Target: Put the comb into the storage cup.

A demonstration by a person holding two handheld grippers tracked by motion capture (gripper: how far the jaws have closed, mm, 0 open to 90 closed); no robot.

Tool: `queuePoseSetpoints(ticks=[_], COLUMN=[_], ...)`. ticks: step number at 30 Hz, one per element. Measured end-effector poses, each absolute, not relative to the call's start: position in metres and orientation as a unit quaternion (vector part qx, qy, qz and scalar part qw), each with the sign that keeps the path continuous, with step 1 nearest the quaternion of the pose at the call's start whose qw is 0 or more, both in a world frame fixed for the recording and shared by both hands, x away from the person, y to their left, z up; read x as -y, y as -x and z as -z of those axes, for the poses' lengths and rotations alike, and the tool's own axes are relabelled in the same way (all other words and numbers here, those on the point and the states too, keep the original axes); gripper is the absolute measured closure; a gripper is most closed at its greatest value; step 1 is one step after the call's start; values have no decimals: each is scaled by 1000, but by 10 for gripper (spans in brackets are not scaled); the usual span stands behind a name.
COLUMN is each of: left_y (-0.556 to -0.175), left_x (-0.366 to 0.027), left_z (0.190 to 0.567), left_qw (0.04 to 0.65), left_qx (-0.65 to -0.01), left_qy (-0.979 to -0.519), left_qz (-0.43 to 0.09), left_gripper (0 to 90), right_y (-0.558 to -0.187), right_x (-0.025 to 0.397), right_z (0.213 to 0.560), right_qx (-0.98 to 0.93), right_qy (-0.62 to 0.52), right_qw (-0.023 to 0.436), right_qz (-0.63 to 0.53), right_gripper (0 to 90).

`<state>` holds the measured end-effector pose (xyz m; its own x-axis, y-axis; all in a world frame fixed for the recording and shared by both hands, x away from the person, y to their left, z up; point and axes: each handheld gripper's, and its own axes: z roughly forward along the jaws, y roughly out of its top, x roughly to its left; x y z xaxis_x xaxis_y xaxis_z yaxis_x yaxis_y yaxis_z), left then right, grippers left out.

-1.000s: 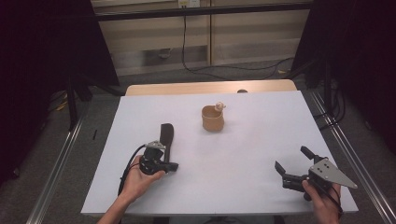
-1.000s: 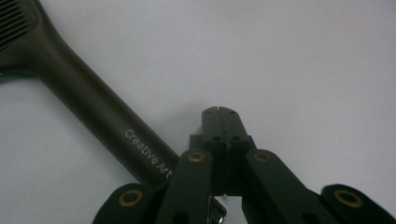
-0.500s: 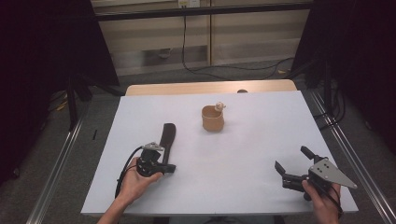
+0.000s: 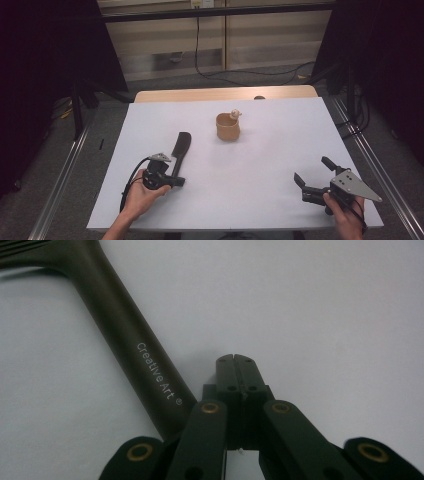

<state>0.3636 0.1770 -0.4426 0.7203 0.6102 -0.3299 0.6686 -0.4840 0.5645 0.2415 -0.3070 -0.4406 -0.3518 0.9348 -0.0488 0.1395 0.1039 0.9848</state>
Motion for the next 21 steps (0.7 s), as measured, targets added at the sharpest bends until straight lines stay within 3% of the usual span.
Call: queuePoseSetpoints(ticks=[21], left_y=[-364], left_x=[-185], left_z=[442], left_qw=[343], left_qx=[-384], left_qy=[-856], left_qz=[41], left_gripper=[900], right_y=[-241], right_x=[307], right_z=[441], right_qx=[-637], right_qy=[-422], right_qw=[381], right_qz=[-521], right_gripper=[0])
